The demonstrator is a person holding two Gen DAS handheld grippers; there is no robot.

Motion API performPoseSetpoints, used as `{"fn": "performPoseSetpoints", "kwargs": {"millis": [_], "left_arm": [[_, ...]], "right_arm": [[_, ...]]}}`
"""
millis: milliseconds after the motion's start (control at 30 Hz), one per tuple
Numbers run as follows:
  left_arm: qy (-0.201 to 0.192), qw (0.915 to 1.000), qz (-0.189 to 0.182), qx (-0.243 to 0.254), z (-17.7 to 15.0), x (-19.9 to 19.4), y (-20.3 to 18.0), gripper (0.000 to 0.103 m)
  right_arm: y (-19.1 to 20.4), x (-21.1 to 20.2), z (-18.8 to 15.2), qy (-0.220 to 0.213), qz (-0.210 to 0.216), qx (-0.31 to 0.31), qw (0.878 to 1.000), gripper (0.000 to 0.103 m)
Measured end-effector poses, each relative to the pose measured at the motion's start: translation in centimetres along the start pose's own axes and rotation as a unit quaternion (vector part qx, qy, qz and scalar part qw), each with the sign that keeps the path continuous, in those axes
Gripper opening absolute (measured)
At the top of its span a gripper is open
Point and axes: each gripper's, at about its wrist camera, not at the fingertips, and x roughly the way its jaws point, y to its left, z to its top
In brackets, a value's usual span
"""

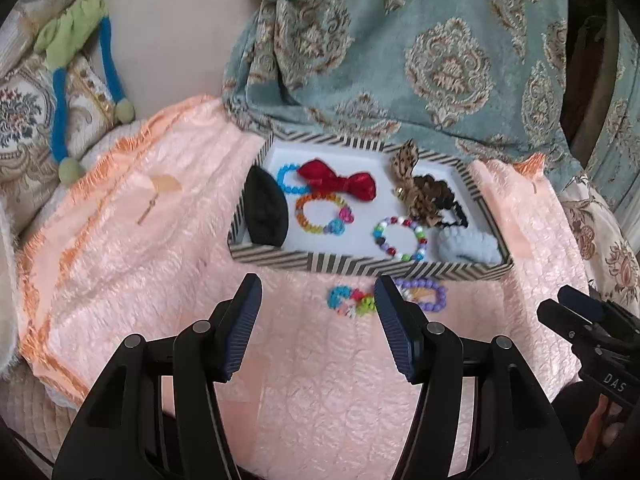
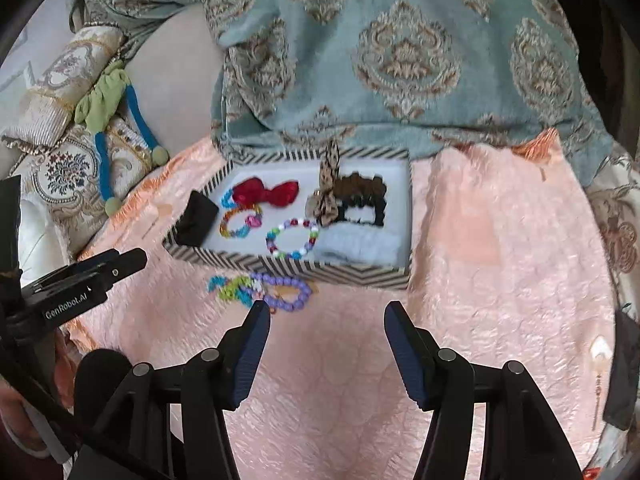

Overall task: Organize jewelry
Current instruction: 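Withdraw both open tools from the box toward the remaining bracelets, then grasp colorful charm bracelet with left tool while right tool grasps purple bead bracelet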

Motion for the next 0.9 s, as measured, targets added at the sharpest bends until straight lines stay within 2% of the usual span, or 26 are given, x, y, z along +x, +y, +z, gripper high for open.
{"fn": "performPoseSetpoints", "kwargs": {"millis": [100, 267, 500, 600, 667, 700, 900], "left_arm": [[0.022, 0.9996, -0.008, -0.016, -0.4, 1.3, 0.7, 0.059], [0.044, 0.9986, 0.0, -0.029, -0.9, 2.9, 1.7, 0.059], [0.056, 0.9977, 0.008, -0.038, -1.0, 4.0, 2.8, 0.059], [0.063, 0.9971, 0.009, -0.043, -1.0, 4.6, 3.1, 0.059], [0.07, 0.9966, 0.007, -0.044, -1.0, 5.2, 3.1, 0.059], [0.073, 0.9964, 0.005, -0.044, -1.1, 5.4, 3.0, 0.059], [0.083, 0.9958, -0.012, -0.037, -1.0, 6.8, 1.8, 0.059]], "right_arm": [[0.1, 1.7, -0.3, 0.015, 0.006, -0.004, 1.0, 0.048], [0.7, 5.9, -0.3, 0.045, 0.01, -0.02, 0.999, 0.044], [1.3, 11.2, 0.6, 0.074, 0.003, -0.026, 0.997, 0.042], [1.8, 12.5, 0.7, 0.075, -0.007, -0.046, 0.996, 0.031], [1.9, 12.6, 0.5, 0.073, -0.025, -0.061, 0.995, 0.016], [1.7, 12.4, 0.4, 0.073, -0.027, -0.062, 0.995, 0.013], [-2.2, 9.5, -0.6, 0.083, -0.036, -0.026, 0.996, 0.011]]}}
